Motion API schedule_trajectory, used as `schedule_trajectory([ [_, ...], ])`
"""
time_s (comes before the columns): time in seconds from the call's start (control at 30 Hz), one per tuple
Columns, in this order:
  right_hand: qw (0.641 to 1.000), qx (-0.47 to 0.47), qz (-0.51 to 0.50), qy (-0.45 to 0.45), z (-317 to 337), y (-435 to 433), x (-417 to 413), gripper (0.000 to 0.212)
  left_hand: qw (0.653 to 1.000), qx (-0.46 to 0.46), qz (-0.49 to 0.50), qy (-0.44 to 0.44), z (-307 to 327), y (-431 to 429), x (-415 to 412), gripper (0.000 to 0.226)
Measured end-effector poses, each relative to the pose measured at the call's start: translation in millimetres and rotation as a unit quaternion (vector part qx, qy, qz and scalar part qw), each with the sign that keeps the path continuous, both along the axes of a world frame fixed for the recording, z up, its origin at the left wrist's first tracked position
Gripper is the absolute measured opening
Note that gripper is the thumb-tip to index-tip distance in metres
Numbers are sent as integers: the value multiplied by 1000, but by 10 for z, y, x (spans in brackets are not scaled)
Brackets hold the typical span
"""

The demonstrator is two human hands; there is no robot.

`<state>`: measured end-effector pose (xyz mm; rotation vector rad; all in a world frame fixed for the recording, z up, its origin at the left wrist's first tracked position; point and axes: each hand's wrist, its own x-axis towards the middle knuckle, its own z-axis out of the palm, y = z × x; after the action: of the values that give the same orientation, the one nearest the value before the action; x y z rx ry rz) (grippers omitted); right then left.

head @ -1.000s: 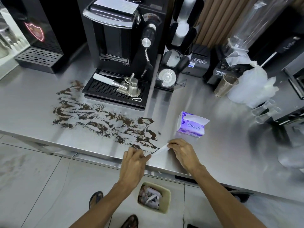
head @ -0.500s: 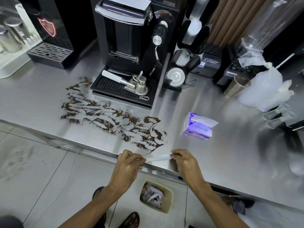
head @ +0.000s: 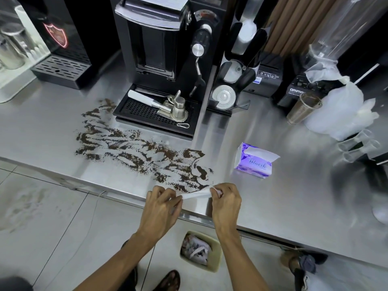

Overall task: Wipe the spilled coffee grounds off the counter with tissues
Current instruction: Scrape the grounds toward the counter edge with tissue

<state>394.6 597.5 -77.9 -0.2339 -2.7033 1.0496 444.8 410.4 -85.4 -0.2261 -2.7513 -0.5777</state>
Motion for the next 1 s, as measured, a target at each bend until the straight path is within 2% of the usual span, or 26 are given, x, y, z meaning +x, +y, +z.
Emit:
schedule_trajectory([
  [0.1, 998, -44, -39, 5, -24, -53, 20, 20, 1000, 16, 6, -1, -11, 2, -24, 27],
  [0.2, 989, -130, -51, -46, -109, -23, 2, 29, 999, 32, 14, 2, -18, -1, -63, 7],
  [0.33, 973, -205, -70, -76, -90, -65, -96, 35, 999, 37, 25, -19, 32, -8, -152, 9],
  [0.47, 982, -161, -90, -31, -10, -247, -194, 41, 999, 36, 32, -25, 71, -20, -262, 16],
  [0.6, 990, -113, -80, -20, 20, -336, -307, 45, 998, -19, 20, -52, 81, -57, -340, 24],
  [0.8, 994, -99, -40, -18, 30, -434, -490, 50, 997, -71, -2, -37, 84, -141, -502, 17],
  [1.0, 996, -82, 22, -16, 8, -462, -661, 53, 995, -93, -22, -25, 130, -297, -738, 23],
])
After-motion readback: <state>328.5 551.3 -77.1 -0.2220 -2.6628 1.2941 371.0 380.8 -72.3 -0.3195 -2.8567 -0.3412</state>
